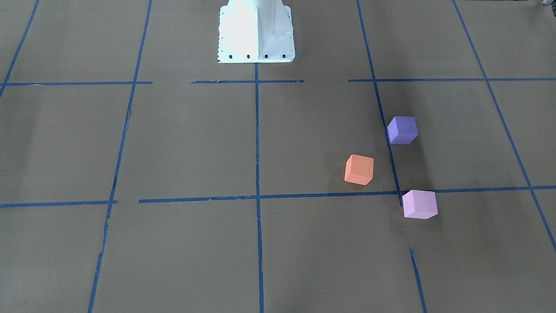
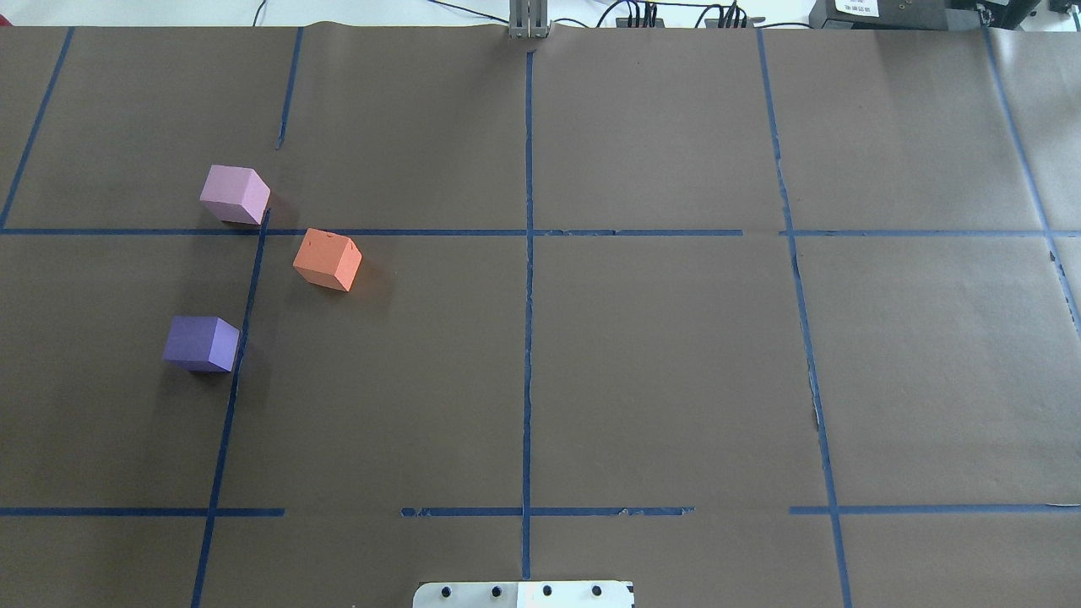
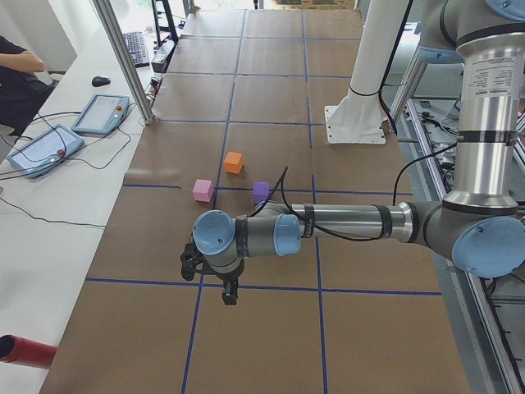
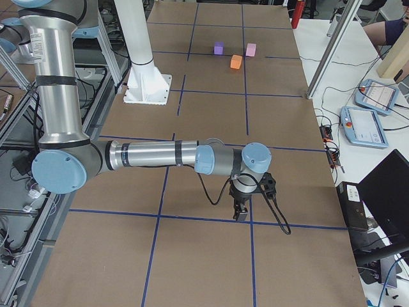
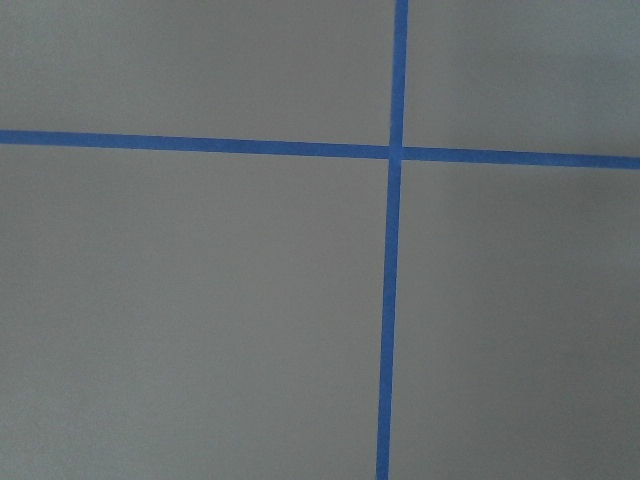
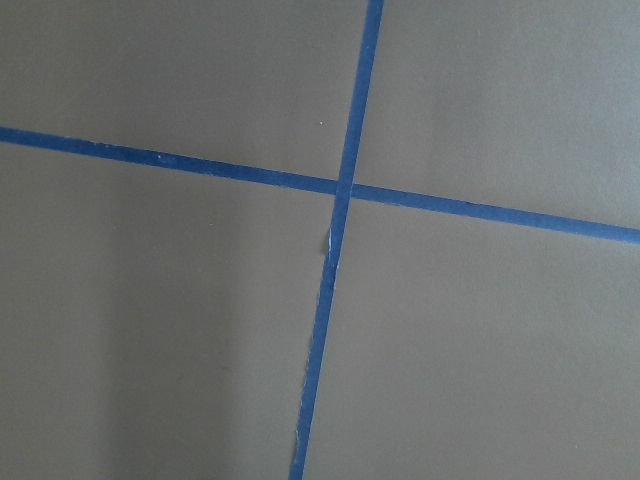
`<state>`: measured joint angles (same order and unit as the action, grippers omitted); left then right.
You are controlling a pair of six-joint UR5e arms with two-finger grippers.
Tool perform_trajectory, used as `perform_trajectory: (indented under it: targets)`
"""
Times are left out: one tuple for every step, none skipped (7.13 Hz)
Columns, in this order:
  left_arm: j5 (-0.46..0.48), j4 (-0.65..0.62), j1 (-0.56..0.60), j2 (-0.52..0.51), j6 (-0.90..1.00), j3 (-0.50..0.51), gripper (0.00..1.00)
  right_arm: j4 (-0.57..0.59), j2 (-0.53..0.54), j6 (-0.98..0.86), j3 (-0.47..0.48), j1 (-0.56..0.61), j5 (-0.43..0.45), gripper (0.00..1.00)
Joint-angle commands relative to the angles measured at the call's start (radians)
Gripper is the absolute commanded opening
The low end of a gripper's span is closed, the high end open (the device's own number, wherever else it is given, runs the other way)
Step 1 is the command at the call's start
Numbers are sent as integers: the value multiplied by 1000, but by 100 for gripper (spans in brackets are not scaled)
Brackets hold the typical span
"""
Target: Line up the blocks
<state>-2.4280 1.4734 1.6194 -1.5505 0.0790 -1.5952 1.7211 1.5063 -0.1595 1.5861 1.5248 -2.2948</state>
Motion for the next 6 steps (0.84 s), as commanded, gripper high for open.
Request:
perform_trajectory:
  targets:
    - [-3, 4, -6, 7, 1, 1, 100, 0, 0, 0, 0, 0, 0, 100]
    - [0, 5, -6, 7, 8, 0, 100, 0, 0, 0, 0, 0, 0, 100]
    - [3, 7, -7, 9, 8, -3, 100, 0, 0, 0, 0, 0, 0, 100]
    - [4, 33, -24, 1, 10, 0, 100, 0, 0, 0, 0, 0, 0, 100]
    - [6, 42, -77, -2, 8, 4, 100, 0, 0, 0, 0, 0, 0, 100]
    - [4, 44, -110, -13, 4, -5, 100, 0, 0, 0, 0, 0, 0, 100]
